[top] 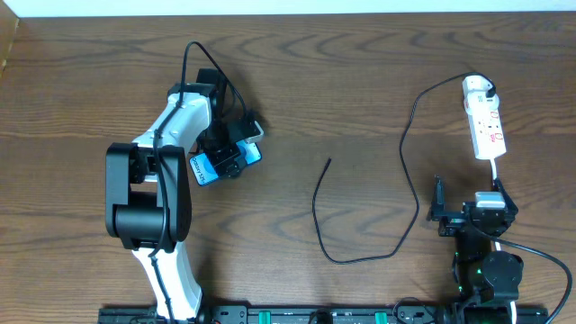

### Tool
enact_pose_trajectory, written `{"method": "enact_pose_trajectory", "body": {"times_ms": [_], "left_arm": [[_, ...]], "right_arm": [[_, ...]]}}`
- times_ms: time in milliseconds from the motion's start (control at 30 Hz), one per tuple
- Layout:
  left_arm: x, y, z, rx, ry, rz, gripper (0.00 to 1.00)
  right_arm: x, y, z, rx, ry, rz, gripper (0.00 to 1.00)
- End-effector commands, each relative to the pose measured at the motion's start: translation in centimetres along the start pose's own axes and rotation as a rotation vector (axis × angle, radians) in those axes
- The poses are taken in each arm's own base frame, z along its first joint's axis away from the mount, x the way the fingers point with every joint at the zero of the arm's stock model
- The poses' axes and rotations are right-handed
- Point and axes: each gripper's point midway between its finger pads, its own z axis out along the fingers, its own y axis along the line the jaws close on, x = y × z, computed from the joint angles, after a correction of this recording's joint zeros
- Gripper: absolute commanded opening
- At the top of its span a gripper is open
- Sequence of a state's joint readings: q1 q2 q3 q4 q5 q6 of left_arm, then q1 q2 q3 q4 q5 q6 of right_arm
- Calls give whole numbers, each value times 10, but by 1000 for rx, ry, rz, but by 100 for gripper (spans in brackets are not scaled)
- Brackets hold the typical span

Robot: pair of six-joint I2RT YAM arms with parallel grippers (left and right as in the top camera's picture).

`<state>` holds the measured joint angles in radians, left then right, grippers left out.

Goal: Plug charger to phone and switch on socket

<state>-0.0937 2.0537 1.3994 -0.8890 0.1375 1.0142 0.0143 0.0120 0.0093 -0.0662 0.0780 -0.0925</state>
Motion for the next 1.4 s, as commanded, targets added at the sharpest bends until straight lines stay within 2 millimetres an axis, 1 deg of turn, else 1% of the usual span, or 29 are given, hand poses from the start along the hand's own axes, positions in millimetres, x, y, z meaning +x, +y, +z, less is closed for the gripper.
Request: {"method": "enact_pose_trajectory", "body": {"times_ms": [0,133,267,500,767,1100,1367], "left_arm": [[0,-9,15,60,0,21,98],[1,-10,15,61,0,45,100],[1,-10,16,62,1,57,98],[1,-10,16,62,3,63,98],[14,3,16,-5,83,66,98],[10,10,16,-38,70,67,98],[14,6,20,-24,78,66,98]], "right_arm": [[1,0,0,0,0,-13,99],[1,0,0,0,0,-13,99],[1,0,0,0,0,-13,99],[1,0,0,0,0,-13,99],[1,0,0,0,0,-13,99],[1,0,0,0,0,-13,99],[1,0,0,0,0,-13,99]]}}
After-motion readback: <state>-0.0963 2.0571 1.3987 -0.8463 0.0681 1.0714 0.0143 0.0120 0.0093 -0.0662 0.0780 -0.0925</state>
